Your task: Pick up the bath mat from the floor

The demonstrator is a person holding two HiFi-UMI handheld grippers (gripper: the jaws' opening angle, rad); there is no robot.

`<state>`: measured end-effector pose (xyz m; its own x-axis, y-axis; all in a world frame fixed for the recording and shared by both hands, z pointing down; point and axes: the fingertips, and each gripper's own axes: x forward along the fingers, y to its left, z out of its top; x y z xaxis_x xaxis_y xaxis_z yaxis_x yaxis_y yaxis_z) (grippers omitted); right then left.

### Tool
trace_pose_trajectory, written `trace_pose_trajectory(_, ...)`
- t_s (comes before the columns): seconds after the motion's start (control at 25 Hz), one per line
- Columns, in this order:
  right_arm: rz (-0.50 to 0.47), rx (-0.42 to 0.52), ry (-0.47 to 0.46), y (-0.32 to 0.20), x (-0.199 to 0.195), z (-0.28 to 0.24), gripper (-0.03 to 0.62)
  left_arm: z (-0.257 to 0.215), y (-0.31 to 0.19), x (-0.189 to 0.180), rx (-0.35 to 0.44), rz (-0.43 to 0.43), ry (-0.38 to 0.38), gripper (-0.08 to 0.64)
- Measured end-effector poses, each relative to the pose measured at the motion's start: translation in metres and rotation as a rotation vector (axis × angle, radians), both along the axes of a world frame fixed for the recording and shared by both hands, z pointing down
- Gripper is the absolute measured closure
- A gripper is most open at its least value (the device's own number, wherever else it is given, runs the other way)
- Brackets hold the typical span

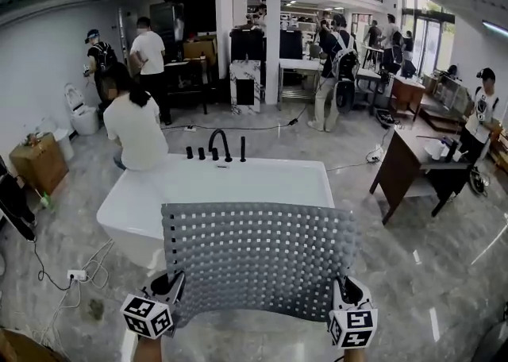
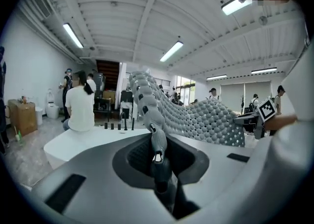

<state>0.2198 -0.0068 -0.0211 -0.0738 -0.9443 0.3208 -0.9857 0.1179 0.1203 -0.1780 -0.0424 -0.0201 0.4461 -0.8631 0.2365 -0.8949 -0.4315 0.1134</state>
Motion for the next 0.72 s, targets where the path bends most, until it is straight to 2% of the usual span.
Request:
trace_pose_trajectory(0.24,0.048,0.079,0.007,0.016,-0.018,-0.036,0.522,-0.04,0.007,-0.019,0.093,0.015,-0.003,0.503)
trace_pose_trajectory(0.52,0.073,0.095,-0.008,0.02,-0.04,-0.033,0.522,-0.045,0.002,-0.036,0.133,0.015,-0.034,0.503)
trace_pose_trajectory(0.72,0.066,0.095,0.006,0.016,-0.06,-0.034,0.522,-0.038,0.005,-0.05,0.123,0.019,-0.027,0.503)
